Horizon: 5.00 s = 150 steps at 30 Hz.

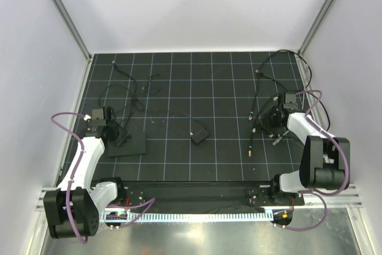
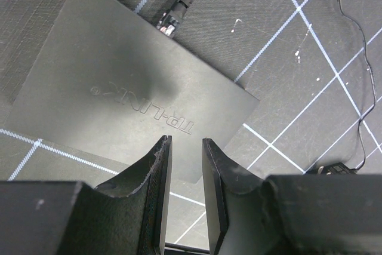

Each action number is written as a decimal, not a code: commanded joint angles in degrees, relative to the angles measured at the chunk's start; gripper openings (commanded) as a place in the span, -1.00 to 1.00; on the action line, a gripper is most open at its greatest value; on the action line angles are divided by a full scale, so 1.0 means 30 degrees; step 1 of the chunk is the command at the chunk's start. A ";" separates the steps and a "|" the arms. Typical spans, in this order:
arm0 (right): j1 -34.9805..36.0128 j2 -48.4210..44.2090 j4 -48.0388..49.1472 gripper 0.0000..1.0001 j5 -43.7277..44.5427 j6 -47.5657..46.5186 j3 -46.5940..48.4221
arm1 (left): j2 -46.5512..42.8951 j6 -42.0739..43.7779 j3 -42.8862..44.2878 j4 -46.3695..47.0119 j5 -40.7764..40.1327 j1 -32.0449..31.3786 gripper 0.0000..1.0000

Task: Pull the plug from the switch port

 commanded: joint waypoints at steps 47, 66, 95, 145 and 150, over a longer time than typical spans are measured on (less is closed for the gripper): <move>1.8800 1.4746 0.2170 0.59 -0.3861 -0.2260 2.3226 | -0.1250 -0.1680 0.2361 -0.3674 -0.5453 0.0032 -0.44; 1.9798 2.1228 0.3923 0.11 -0.7260 -0.0652 2.6813 | 0.2237 -0.1037 0.2390 -0.2416 -0.5777 0.0413 -0.45; 1.9857 2.3190 1.0516 0.10 -0.8757 0.6702 2.5873 | 0.3672 -0.1213 0.1541 -0.1420 -0.5104 0.0442 -0.50; 2.0267 2.5827 1.2043 -0.98 -0.7322 1.1158 2.5461 | 0.3204 -0.1710 0.0369 -0.1244 -0.4840 0.0442 -0.51; 2.0296 2.5857 0.9644 -0.98 -0.6038 0.8822 2.6106 | 0.4053 -0.1974 0.0252 -0.1361 -0.5073 0.0443 -0.52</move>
